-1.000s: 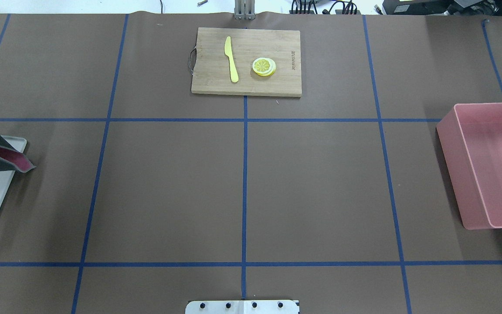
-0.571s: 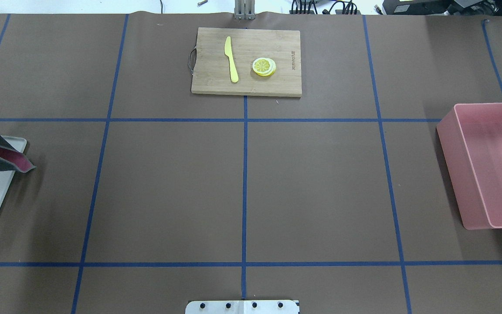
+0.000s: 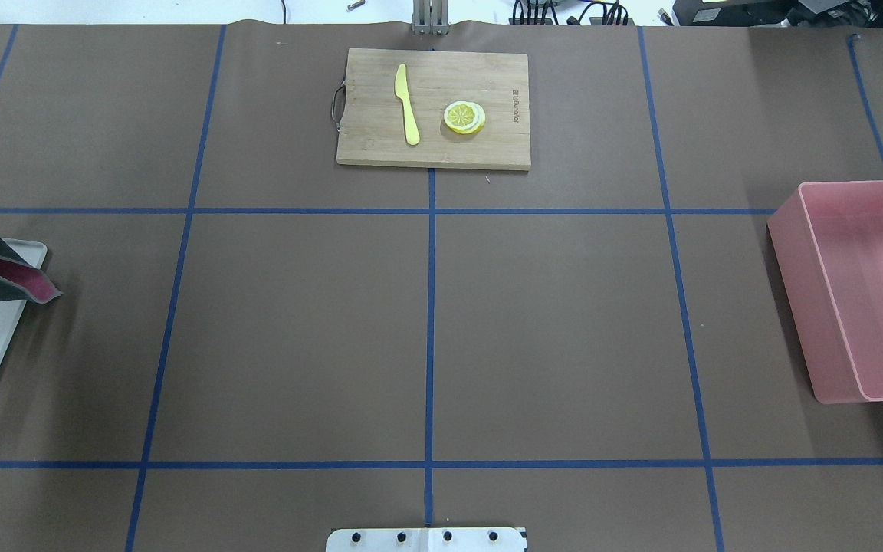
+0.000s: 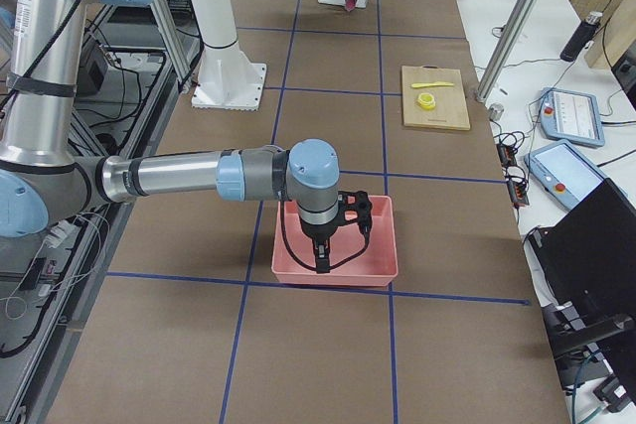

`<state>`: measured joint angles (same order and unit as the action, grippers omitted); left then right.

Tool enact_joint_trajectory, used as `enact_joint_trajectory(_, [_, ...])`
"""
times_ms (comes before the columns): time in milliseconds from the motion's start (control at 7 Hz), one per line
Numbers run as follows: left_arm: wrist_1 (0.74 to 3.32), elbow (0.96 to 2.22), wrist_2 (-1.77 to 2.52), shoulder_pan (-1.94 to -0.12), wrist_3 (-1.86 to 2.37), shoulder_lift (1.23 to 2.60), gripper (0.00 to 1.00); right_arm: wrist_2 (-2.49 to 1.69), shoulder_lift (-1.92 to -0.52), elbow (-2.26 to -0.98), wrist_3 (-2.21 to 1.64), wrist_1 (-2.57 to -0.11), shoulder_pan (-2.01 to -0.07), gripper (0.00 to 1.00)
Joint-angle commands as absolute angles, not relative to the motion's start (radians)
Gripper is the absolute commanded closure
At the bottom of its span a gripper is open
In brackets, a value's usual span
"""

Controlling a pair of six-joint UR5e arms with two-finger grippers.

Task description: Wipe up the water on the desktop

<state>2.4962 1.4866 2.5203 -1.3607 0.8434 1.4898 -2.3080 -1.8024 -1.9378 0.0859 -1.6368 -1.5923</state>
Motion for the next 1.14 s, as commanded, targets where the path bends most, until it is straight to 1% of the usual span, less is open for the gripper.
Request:
enact_joint_trajectory(0, [2.497,1.45,2.52,-1.361,0.839,1.525,0.34,-2.309,-1.802,-1.939,0.086,-1.637,-1.592,0.0])
enact_joint_trajectory(429, [2.503,1.466,2.523,-1.364,0.839,1.509,0.34,-2.309,-1.802,-1.937,0.086,-1.637,-1.592,0.0])
enact_joint_trajectory(571, [2.523,1.465,2.523,-1.364,0.839,1.508,0.36,-2.309,-1.802,-1.937,0.086,-1.637,-1.592,0.0])
enact_joint_trajectory(714, [2.528,1.468,2.523,-1.364,0.839,1.497,0.48,-2.309,-1.802,-1.937,0.086,-1.637,-1.592,0.0])
enact_joint_trajectory(1000, [2.554,1.468,2.525,-1.364,0.839,1.48,0.74,-2.309,-1.802,-1.937,0.084,-1.637,-1.592,0.0])
